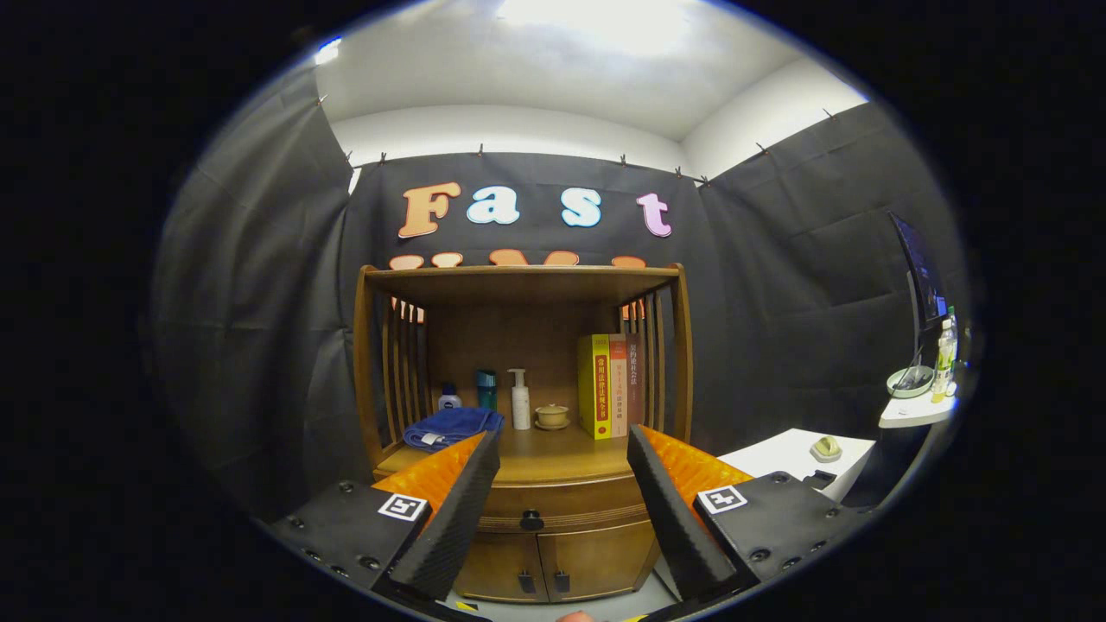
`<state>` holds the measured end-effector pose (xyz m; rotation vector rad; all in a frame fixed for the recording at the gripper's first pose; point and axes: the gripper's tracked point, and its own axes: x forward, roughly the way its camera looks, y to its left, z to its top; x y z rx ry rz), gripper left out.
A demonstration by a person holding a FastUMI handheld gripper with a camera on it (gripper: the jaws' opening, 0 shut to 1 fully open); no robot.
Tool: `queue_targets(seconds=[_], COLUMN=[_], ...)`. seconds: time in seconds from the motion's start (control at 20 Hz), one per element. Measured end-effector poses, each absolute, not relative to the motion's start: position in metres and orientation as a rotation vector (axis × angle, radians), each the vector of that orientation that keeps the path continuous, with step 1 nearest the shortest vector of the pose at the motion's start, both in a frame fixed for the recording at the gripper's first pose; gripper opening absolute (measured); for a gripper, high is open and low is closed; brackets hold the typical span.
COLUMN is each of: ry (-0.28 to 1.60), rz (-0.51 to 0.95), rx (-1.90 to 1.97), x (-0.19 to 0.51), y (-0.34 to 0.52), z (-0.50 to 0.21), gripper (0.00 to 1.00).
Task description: Pull open the drawer, take out the items inside it, and place them on the countertop above the cabinet.
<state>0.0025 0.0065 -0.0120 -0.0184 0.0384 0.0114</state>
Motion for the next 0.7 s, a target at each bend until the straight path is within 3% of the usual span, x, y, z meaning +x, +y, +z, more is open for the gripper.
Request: queue_targets(seconds=[0.7], ry=[0.042], rz=[0.012], rx=[0.001], x=[0.012], y=[0.004], z=[-0.024], gripper=[0.98])
